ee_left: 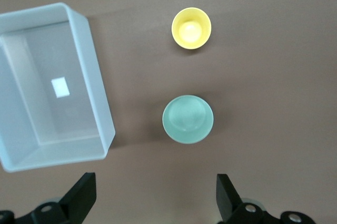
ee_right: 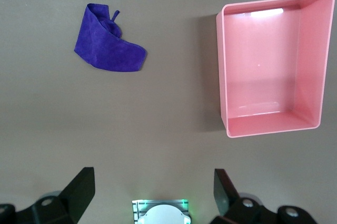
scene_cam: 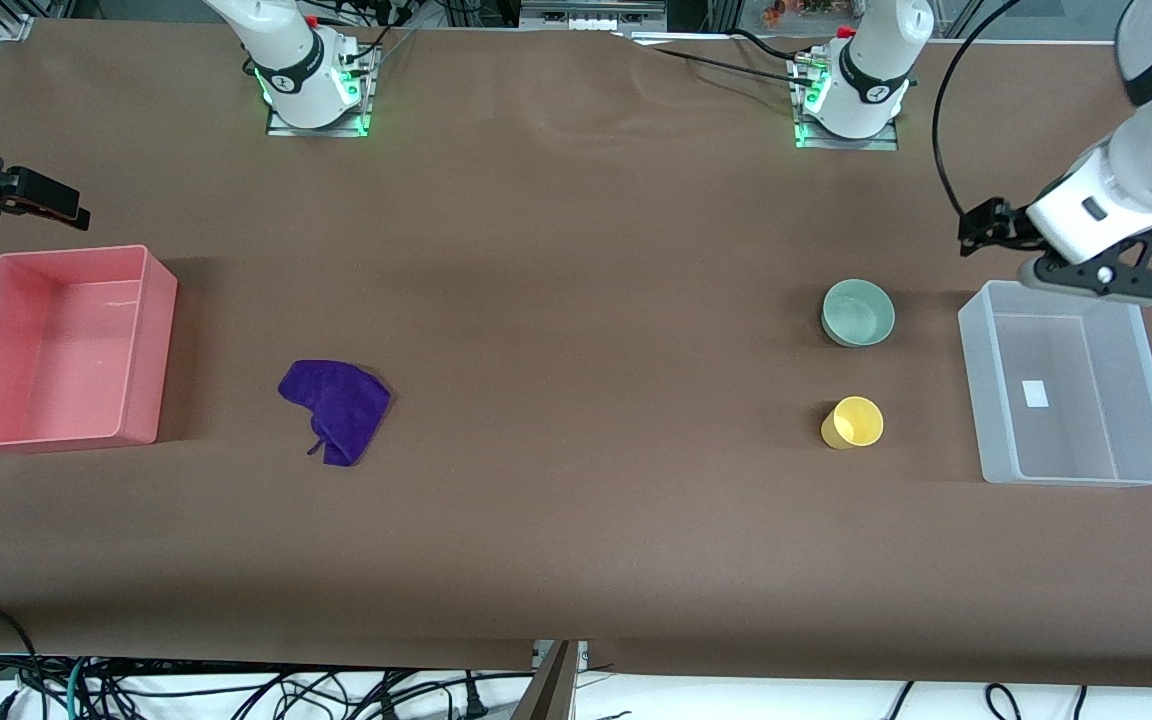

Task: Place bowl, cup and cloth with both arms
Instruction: 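Lower the left gripper onto the green bowl while the right gripper reaches the cloth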

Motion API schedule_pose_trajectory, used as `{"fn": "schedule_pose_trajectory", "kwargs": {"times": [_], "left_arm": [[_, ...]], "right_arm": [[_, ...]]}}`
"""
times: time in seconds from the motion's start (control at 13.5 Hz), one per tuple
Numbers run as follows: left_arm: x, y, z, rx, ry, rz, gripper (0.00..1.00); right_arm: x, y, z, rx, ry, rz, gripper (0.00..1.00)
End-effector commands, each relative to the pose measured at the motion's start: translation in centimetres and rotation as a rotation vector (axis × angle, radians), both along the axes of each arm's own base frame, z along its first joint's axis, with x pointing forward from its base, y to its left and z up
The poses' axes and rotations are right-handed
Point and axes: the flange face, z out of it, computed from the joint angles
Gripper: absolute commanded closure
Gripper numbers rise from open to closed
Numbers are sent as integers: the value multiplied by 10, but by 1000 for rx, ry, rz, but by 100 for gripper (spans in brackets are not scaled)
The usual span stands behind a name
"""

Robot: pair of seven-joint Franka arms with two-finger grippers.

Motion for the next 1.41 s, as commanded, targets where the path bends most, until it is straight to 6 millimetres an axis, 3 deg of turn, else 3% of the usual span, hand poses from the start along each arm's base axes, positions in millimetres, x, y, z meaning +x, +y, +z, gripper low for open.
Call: {"fn": "schedule_pose_trajectory", "kwargs": {"times": [0.0, 0.3, 0.45, 0.59, 0.74, 0.89, 0.97, 1.04, 1.11, 1.26, 1.34], "left_arm": [[-9, 2, -46, -27, 3, -115, 0], [-28, 16, -126, -62, -7, -358, 0], [-42, 19, -176, -70, -39, -438, 0], [-46, 19, -224, -74, -58, -467, 0], [-43, 17, -269, -81, -59, -473, 0], [-46, 13, -303, -89, -58, -502, 1], [-48, 13, -312, -90, -71, -517, 6], [-51, 14, -319, -94, -73, -564, 22], [-52, 15, -328, -103, -56, -606, 55], [-53, 15, -333, -107, -48, -620, 100], [-52, 15, -331, -107, -51, -634, 100]], "right_arm": [[2, -1, 6, -7, -17, 10, 0], [9, 1, 8, -1, -54, 15, 0], [28, 8, -16, -2, -51, 27, 0], [49, 12, -50, 5, -42, 35, 0], [70, 25, -103, 14, -16, 55, 0], [76, 35, -159, 30, 5, 65, 0], [79, 44, -179, 54, -12, 65, 0], [83, 66, -198, 84, -37, 77, 0], [88, 79, -223, 96, -34, 87, 0], [97, 104, -266, 102, -50, 113, 0], [98, 113, -292, 105, -65, 120, 0]]}}
